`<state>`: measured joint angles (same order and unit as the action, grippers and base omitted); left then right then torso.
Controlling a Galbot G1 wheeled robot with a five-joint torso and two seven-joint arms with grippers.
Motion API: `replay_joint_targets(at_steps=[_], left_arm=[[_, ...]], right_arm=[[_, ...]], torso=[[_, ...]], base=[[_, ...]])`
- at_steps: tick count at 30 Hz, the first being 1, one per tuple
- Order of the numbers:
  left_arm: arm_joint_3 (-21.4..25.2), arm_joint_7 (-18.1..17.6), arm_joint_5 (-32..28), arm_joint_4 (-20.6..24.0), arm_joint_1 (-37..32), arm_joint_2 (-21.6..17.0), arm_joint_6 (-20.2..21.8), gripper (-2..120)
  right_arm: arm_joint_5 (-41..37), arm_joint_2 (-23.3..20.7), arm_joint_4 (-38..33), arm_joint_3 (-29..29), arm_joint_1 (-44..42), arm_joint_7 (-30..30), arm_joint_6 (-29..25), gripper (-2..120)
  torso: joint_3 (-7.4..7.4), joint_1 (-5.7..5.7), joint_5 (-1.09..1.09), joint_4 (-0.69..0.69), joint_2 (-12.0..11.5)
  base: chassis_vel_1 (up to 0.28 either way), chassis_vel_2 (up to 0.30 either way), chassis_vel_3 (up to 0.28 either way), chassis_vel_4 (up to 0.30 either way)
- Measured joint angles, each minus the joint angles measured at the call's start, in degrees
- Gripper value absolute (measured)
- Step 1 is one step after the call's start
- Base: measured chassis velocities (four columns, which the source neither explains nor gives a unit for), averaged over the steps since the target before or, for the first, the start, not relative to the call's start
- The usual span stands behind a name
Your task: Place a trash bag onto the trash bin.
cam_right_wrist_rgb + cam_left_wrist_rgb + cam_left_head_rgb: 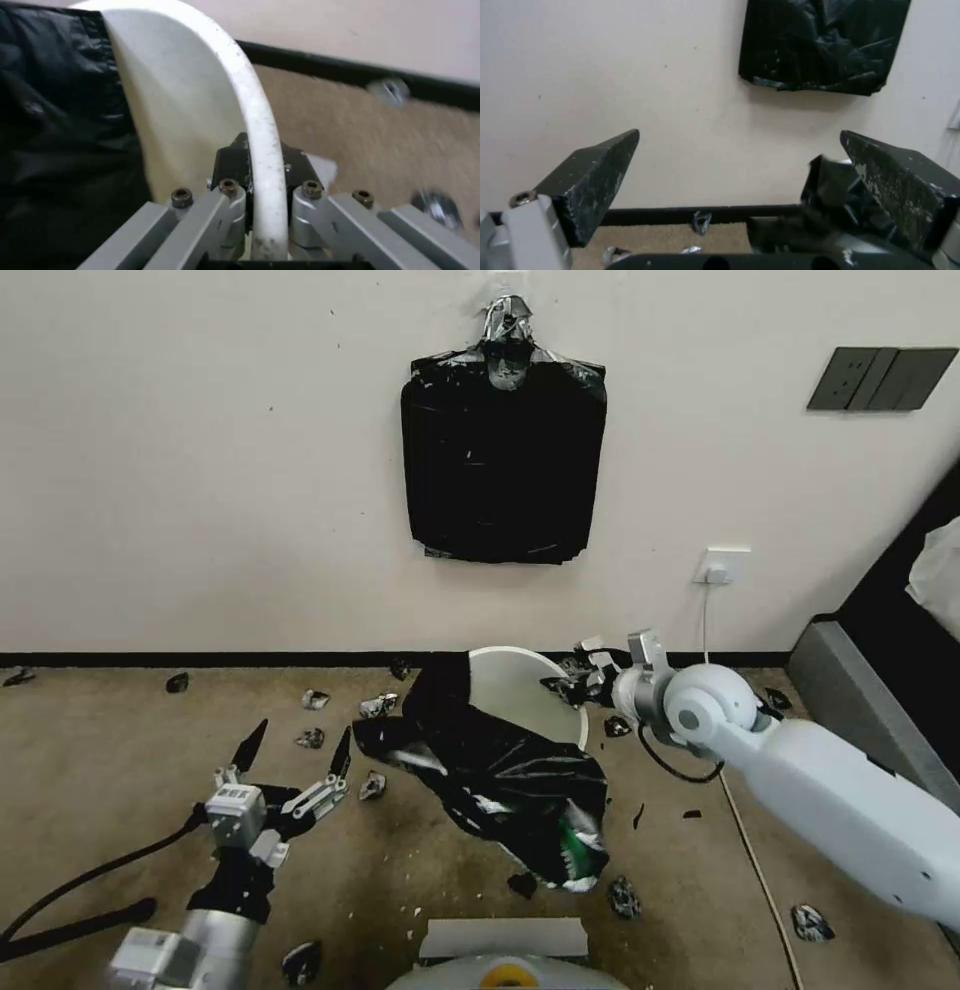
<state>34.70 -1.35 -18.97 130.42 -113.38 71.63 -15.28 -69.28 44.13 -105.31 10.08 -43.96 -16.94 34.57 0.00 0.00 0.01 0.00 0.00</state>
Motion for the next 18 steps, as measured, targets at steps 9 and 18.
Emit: replay_joint_targets(at_steps=[9, 18], left_arm=[[-1.14, -0.66, 0.22, 0.84, 0.67, 1.41, 0.57, 100], [-2.23, -0.67, 0.51, 0.90, 1.42, 2.19, 0.55, 100]], right_arm=[[-3.33, 7.02, -10.48, -15.47, -16.44, -21.17, -1.34, 6], [0.23, 16.92, -14.07, -21.92, -27.86, -26.78, -6.28, 6]], torso=[[0.00, 0.00, 0.01, 0.00, 0.00], [0.00, 0.00, -0.01, 0.00, 0.00]], base=[[0.000, 0.000, 0.000, 0.000], [0.000, 0.000, 0.000, 0.000]])
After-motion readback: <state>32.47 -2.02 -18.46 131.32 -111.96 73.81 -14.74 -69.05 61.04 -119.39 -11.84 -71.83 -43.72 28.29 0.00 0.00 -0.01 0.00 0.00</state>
